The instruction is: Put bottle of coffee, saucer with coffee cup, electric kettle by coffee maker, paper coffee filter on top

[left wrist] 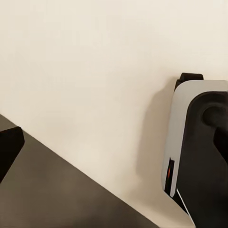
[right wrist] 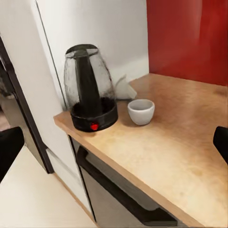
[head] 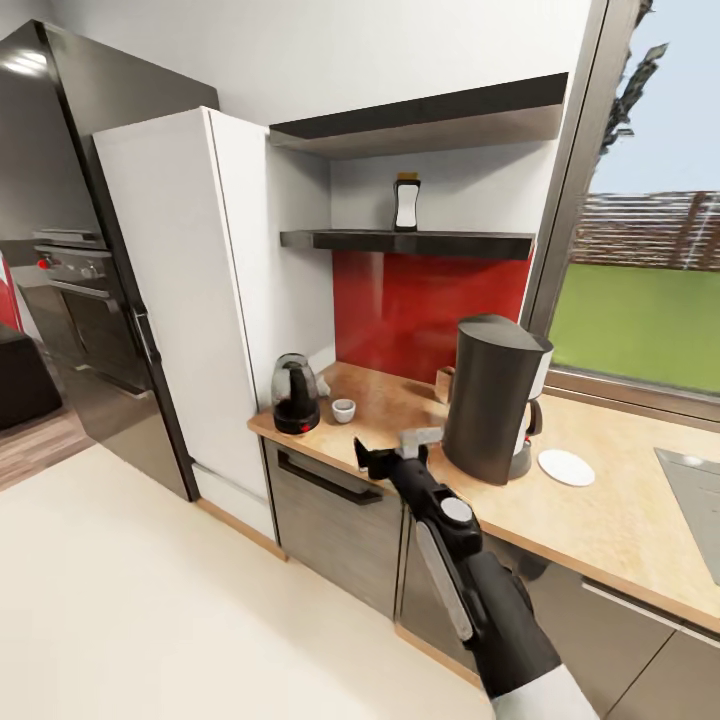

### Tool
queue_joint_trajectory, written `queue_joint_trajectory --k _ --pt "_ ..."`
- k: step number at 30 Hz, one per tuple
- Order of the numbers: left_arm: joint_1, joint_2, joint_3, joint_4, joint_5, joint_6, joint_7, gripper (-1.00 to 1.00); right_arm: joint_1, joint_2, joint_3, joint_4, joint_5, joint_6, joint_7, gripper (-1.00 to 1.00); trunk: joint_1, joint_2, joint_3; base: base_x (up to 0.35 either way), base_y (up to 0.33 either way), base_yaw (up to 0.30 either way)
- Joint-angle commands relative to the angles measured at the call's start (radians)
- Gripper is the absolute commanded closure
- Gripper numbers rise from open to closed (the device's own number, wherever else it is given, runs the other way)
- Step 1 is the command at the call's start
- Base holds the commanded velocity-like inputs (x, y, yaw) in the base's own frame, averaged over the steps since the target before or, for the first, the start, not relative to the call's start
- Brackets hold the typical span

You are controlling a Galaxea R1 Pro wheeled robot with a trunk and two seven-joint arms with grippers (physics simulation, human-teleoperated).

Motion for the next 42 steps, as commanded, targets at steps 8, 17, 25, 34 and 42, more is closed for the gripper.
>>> queue_joint_trajectory --k 8,17,25,34,42 --pt "-0.001 0.001 0.001 0.003 0.001 -0.004 0.002 -1.00 -0.308 0.000 -0.046 0.247 -0.082 0.068 -0.004 -1.00 0.001 -0.002 -0.002 0.000 0.000 0.000" --pt "0.001 -0.002 0.000 0.016 0.001 0.005 0.003 -1.00 -0.406 0.000 -0.125 0.347 -0.089 0.074 0.002 -1.00 0.001 -0.002 -0.002 0.000 0.000 0.000" --pt "0.016 -0.002 0.001 0.017 0.001 0.007 0.003 -1.00 -0.407 0.000 -0.121 0.355 -0.089 0.075 0.007 -1.00 0.001 -0.002 -0.002 0.000 0.000 0.000" --pt "0.018 -0.001 0.001 0.016 0.001 0.007 0.003 -1.00 -0.408 0.000 -0.120 0.356 -0.089 0.075 0.008 -1.00 0.001 -0.002 -0.002 0.000 0.000 0.000" --pt "0.015 0.003 0.008 0.001 0.004 -0.009 0.003 -1.00 -0.408 0.000 -0.120 0.357 -0.089 0.075 0.008 -1.00 0.001 -0.002 -0.002 0.115 0.002 0.000"
